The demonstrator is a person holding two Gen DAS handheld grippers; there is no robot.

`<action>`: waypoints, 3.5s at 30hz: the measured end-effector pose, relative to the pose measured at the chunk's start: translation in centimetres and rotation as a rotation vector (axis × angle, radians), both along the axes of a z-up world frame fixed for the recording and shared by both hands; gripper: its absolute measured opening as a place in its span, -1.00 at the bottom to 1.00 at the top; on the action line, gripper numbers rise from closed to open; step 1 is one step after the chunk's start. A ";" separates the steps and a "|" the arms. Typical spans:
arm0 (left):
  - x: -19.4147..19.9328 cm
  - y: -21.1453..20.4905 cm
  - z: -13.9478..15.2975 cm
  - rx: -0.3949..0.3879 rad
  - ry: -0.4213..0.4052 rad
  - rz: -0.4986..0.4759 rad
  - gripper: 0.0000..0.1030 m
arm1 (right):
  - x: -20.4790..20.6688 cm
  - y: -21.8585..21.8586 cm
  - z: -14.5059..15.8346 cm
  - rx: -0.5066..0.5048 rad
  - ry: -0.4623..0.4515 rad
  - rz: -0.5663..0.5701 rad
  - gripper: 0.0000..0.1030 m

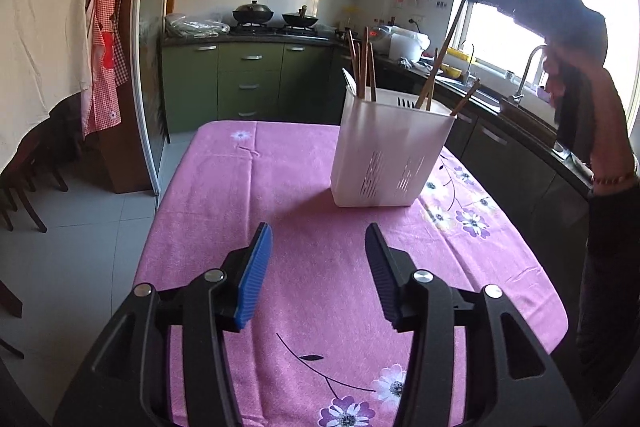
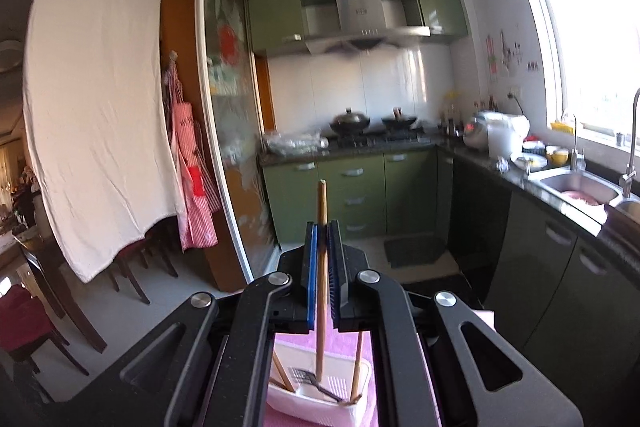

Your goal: Organize utensils

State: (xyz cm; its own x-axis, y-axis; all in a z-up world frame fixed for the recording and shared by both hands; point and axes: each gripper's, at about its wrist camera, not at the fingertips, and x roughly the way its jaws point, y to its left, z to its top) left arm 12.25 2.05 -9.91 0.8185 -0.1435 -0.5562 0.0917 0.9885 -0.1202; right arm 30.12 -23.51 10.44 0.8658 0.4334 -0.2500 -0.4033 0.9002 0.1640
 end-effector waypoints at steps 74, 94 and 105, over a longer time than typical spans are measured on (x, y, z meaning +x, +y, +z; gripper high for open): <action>-11.7 -2.8 3.0 0.113 -0.190 0.059 0.86 | -29.9 -4.7 -16.3 -0.021 -0.050 -0.153 0.92; -11.6 -2.8 3.0 0.112 -0.187 0.056 0.86 | -29.8 -4.7 -16.5 -0.024 -0.042 -0.150 0.92; -11.6 -3.0 2.7 0.111 -0.182 0.056 0.86 | -29.9 -4.6 -16.4 -0.029 -0.036 -0.146 0.92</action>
State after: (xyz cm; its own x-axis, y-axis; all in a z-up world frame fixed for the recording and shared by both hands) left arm 0.69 -0.90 -7.17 0.9118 -0.0413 -0.4085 0.0468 0.9989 0.0034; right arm 0.27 -28.06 -5.96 0.9277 0.2953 -0.2283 -0.2728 0.9539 0.1253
